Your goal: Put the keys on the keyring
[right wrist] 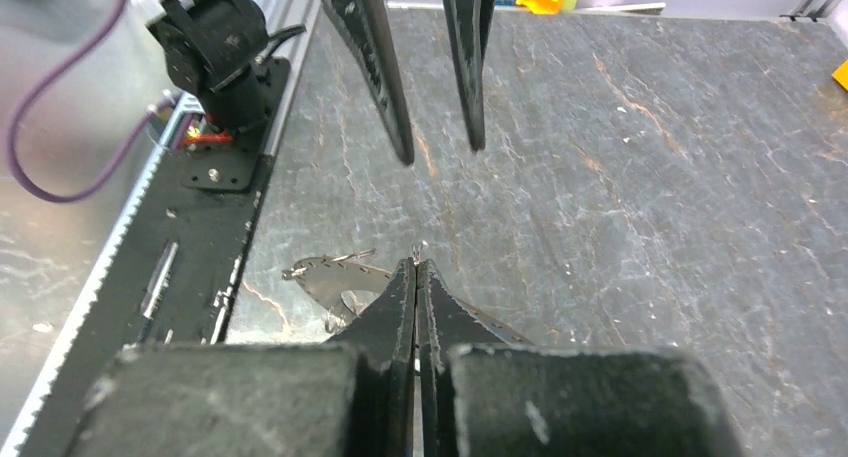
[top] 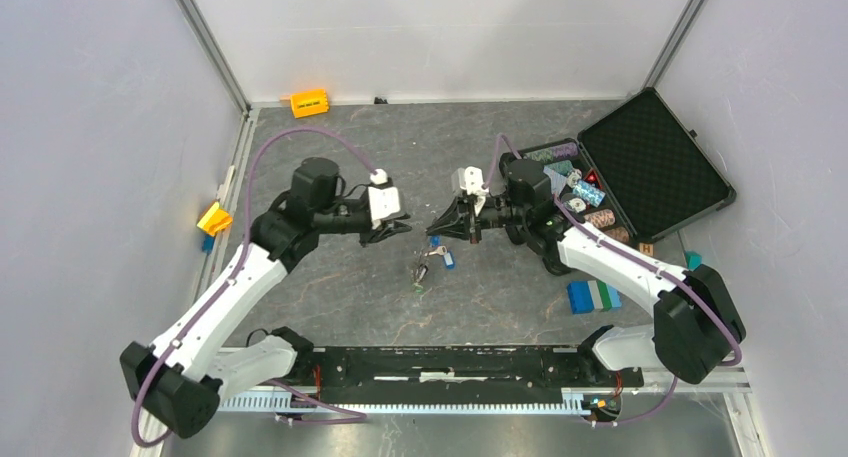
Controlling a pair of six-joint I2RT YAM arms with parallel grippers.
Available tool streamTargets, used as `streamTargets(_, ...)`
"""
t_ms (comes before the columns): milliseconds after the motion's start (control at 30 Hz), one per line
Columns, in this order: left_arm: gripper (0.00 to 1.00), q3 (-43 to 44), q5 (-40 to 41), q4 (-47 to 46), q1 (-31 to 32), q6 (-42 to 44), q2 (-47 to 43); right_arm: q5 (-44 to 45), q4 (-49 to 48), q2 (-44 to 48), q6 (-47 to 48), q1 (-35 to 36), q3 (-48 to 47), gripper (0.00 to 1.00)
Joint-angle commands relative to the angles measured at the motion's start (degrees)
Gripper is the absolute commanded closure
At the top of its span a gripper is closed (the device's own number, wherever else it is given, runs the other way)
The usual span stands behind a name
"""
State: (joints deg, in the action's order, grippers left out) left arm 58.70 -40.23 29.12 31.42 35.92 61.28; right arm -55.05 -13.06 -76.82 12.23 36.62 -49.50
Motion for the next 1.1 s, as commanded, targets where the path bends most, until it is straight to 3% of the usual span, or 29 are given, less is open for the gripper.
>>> streamTargets(0,0.65,-4.89,-9.78,-10.07,-4.9,-2.43,-4.1,-5.97,-15.19,1.19,-12.05,-0.93,1.88,1.0)
streamTargets(233,0.64,-8.06,-16.3,-15.23,-6.53,-2.12,-2.25,-7.41,-21.62,1.24,-19.18,-1.27,2.74,1.0)
streamTargets(400,0.53,-9.29,-24.91,-18.58,-6.44,-2.69,-0.85,-7.49,-25.9,0.88,-22.88,-1.72,3.51,1.0)
streamTargets(567,0.5,-10.94,-25.4,-23.06,-6.36,-5.91,-0.79,-7.96,-32.89,0.05,-27.7,-2.15,5.43,1.0)
streamTargets(833,0.61,-11.54,-25.09,-26.96,-5.63,-9.3,-0.14,-7.7,-35.83,-1.22,-29.49,-2.28,6.05,1.0)
streamTargets(1067,0.77,-11.39,-25.1,-27.56,-5.21,-10.22,-0.01,-7.42,-35.94,-1.67,-29.39,-2.26,6.24,1.0)
